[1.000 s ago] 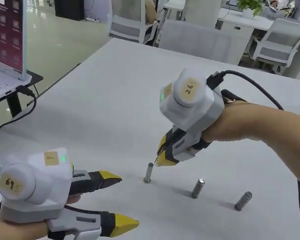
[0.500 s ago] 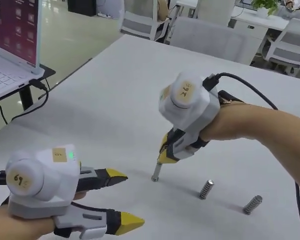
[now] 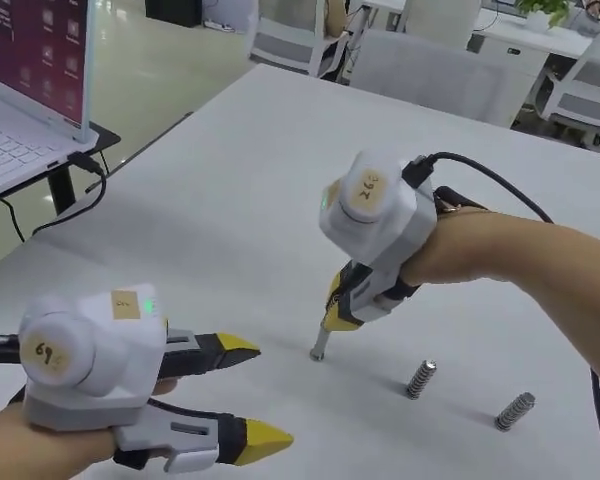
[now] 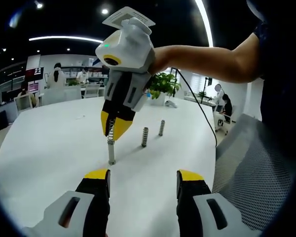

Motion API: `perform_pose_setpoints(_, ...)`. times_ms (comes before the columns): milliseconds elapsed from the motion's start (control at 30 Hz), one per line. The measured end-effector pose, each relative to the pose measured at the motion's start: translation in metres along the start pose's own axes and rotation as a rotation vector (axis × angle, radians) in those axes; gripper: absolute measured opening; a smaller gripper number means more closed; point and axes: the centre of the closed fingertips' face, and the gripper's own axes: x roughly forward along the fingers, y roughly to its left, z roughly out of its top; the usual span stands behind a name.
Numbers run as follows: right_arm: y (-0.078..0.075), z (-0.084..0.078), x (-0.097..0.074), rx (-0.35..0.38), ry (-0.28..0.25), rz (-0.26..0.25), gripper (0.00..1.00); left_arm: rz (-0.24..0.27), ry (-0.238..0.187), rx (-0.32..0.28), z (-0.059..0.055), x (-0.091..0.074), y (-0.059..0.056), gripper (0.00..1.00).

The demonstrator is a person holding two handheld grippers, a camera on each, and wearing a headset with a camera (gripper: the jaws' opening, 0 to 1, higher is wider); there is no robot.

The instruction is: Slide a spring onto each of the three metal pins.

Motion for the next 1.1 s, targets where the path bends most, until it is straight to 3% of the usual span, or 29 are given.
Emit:
perform_pose_setpoints(400,0.005,-0.004,0.024,-0.011,0.05,0.027,0.09,0.008,0.002,-0.002,0.0,-0.002,0.002,0.48)
perform_pose_setpoints(767,0.021,-0.011,0.042,-0.013,0.075,0.059,0.09,0.005,0.005,-0.002,-0.001,-0.001,0.002,0.48)
perform_pose_setpoints(1100,0.023,-0.016,0.048,0.001,0.089,0.057,0.1,0.007,0.007,0.002,0.0,-0.002,0.002,0.47)
